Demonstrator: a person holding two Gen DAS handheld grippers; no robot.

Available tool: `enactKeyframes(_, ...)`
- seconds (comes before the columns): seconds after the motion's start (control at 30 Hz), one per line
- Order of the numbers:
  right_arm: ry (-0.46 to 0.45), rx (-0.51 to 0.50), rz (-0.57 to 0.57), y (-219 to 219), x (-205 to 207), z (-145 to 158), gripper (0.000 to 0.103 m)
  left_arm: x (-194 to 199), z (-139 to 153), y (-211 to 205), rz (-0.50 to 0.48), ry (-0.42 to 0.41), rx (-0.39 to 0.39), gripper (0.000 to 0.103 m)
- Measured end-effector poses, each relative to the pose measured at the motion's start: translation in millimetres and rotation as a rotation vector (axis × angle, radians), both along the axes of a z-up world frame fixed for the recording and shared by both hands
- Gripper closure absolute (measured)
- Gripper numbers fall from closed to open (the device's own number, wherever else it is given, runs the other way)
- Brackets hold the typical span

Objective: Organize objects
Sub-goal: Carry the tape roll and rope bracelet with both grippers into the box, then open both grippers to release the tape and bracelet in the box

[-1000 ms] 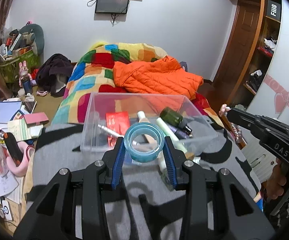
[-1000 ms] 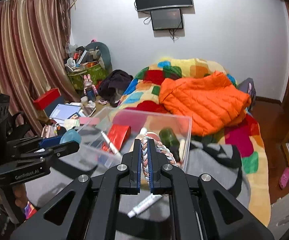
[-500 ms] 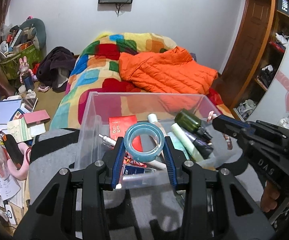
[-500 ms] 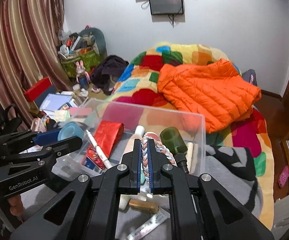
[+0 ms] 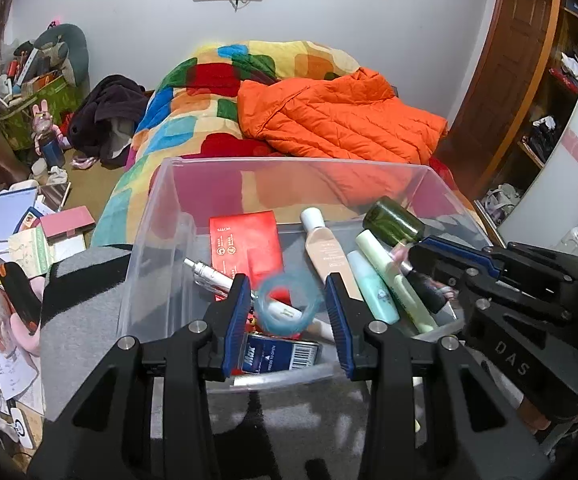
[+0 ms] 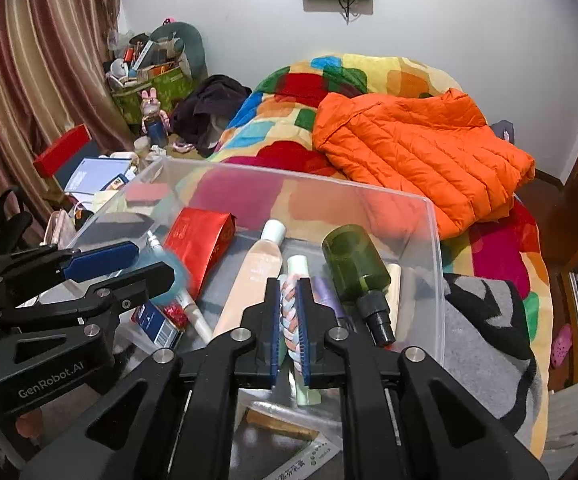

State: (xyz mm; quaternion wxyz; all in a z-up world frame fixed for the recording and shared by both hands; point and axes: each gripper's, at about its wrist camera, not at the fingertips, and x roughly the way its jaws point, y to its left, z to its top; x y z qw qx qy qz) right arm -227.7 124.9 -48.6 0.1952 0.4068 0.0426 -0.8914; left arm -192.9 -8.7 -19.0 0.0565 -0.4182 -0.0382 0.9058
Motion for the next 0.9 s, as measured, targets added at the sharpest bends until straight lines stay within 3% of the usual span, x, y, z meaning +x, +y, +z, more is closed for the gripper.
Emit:
enactKeyframes(0.1, 0.007, -0.016, 0.013, 2, 5, 5, 0.081, 7, 7, 4, -0.003, 0.021, -0.009, 0.058)
enactKeyframes(0.17, 0.035, -0.012, 0.014, 3, 12, 12, 0.078, 12, 14, 5, 0.0, 0.043, -0.018, 0.047)
enactKeyframes(0.37, 0.101, -0.011, 0.001, 12, 32, 33, 0.067, 31, 36, 7, 0.009, 0.103, -0.02, 0.03)
enactKeyframes(0.5, 0.126, -0.038, -0.026, 27, 45, 43, 0.046, 46, 46, 5, 0.02, 0.131, -0.006, 0.02)
enactKeyframes(0.7, 0.153, 0.007, -0.068, 45, 70, 39, 0.045, 65, 38, 8, 0.014, 0.12, -0.001, 0.016)
enactKeyframes(0.9, 0.067, 0.009, -0.081, 55, 79, 9, 0.044, 71, 1, 25, -0.024, 0.013, 0.029, 0.016)
